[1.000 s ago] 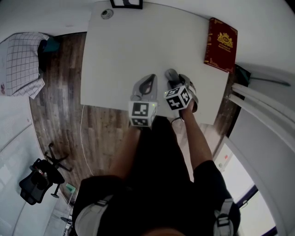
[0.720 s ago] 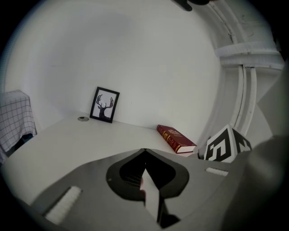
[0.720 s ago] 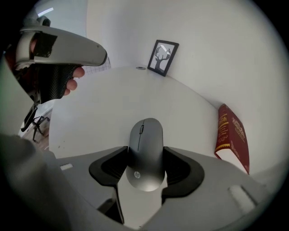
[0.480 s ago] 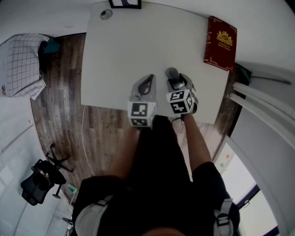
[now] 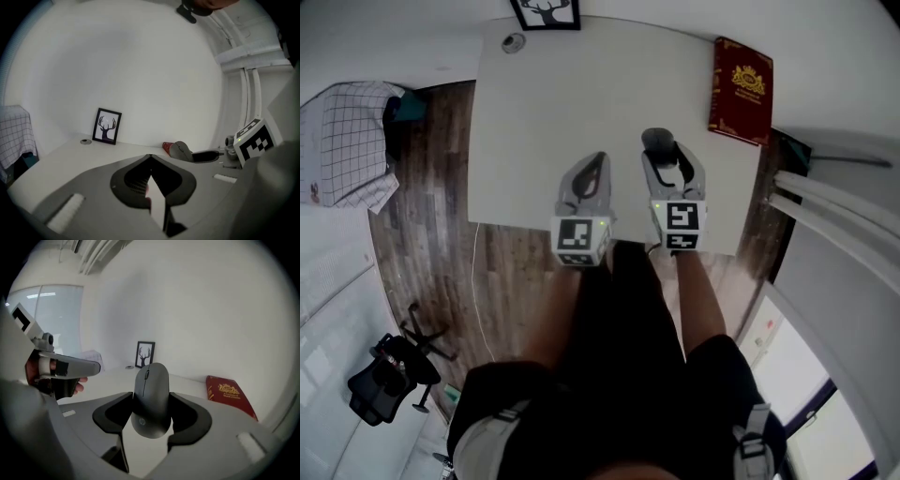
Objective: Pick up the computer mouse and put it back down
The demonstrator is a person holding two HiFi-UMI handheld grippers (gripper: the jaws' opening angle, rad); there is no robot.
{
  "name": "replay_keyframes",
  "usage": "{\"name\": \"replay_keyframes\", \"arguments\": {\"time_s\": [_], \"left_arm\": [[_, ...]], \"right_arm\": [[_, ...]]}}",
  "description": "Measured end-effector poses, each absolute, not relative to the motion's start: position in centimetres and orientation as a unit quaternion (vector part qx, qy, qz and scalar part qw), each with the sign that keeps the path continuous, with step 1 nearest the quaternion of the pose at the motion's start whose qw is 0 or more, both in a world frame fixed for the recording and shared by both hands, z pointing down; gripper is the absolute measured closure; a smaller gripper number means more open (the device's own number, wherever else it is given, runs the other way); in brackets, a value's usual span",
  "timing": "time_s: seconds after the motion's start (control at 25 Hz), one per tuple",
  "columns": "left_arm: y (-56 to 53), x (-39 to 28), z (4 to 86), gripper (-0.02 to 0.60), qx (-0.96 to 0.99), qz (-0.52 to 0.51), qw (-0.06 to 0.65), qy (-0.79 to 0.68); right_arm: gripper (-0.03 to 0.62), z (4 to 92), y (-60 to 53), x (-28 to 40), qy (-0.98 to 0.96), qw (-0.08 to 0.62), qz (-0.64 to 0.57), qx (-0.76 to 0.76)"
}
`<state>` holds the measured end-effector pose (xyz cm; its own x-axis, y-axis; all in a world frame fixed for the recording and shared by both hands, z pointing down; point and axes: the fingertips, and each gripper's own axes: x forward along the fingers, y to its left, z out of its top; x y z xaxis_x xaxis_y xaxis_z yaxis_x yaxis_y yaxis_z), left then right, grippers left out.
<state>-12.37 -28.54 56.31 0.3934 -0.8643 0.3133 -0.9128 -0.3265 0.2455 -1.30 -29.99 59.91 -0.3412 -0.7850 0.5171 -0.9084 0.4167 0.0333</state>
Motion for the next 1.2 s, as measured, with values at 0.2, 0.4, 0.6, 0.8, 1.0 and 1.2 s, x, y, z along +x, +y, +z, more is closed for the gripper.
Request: {"name": "replay_keyframes", "arguments": {"time_s": [0.2,0.4,0.6,0.8,1.0,1.2], "left_arm": [[-28.8,-12.1,53.0,0.58,0.819,0.044,0.164,-0.548],[-29.1,-12.1,49.4,0.58,0.823,0.021,0.142,-0.55],[-29.3,-12.0,46.6,0.58,0.828,0.008,0.119,-0.548],[-29.0,-12.2,43.8,0.58,0.835,-0.008,0.102,-0.541],[-28.3,-12.5,41.4,0.58,0.842,-0.022,0.087,-0.533],[-27.3,-12.7,39.9,0.58,0.851,-0.029,0.073,-0.519]], "right_arm": [[0.333,54.0,-30.7,-1.5,-0.822,0.157,0.09,0.54],[0.333,48.6,-30.7,-1.4,-0.832,0.092,0.05,0.545],[0.333,44.9,-30.1,-1.1,-0.833,0.051,0.032,0.55],[0.333,41.8,-28.9,-1.3,-0.832,0.029,0.006,0.555],[0.333,39.4,-27.3,-1.9,-0.829,0.016,-0.01,0.559],[0.333,37.8,-25.8,-2.9,-0.823,0.01,-0.028,0.568]]}}
